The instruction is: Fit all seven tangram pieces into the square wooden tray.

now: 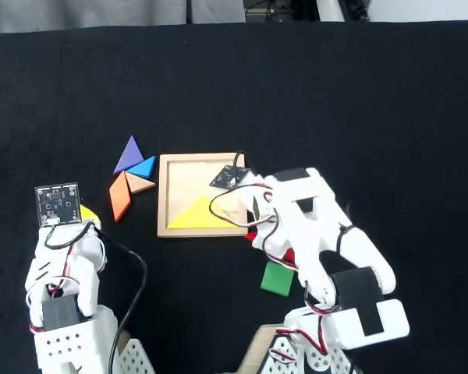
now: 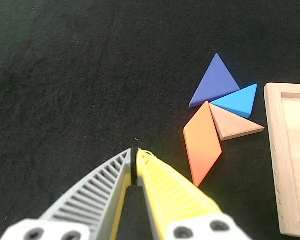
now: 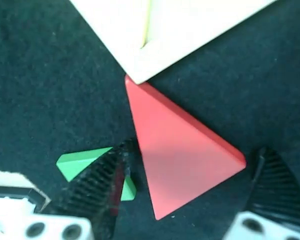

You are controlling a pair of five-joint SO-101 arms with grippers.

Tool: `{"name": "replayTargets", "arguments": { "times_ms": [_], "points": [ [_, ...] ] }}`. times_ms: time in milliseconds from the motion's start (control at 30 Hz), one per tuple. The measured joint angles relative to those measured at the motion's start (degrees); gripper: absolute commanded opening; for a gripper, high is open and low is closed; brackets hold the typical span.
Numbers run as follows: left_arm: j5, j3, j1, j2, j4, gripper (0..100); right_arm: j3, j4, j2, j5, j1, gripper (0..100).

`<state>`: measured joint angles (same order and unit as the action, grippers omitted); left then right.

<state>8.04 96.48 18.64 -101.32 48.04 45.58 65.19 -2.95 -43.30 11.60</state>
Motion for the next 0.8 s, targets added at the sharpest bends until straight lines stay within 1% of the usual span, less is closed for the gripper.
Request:
{"name": "replayTargets", "arguments": {
  "times_ms": [100, 267, 433, 500, 800],
  "points": [
    [0.00, 0.00, 0.00, 0.00, 0.00, 3, 1.76, -2.46, -0.18, 0.00, 0.09, 36.8],
    [0.00, 0.00, 0.00, 0.00, 0.00, 3, 2.20, -2.99, -0.44, 0.00, 0.09, 35.8],
    [0.00, 0.00, 0.00, 0.00, 0.00, 3, 2.20, -3.25, -0.70, 0.00, 0.00, 24.8],
    [0.00, 0.00, 0.00, 0.00, 0.00, 3, 2.02, -4.04, -1.14, 0.00, -0.44, 22.4],
    [0.00, 0.00, 0.00, 0.00, 0.00, 3, 1.49, -4.31, -1.14, 0.00, -0.97, 21.9]
  ]
}}
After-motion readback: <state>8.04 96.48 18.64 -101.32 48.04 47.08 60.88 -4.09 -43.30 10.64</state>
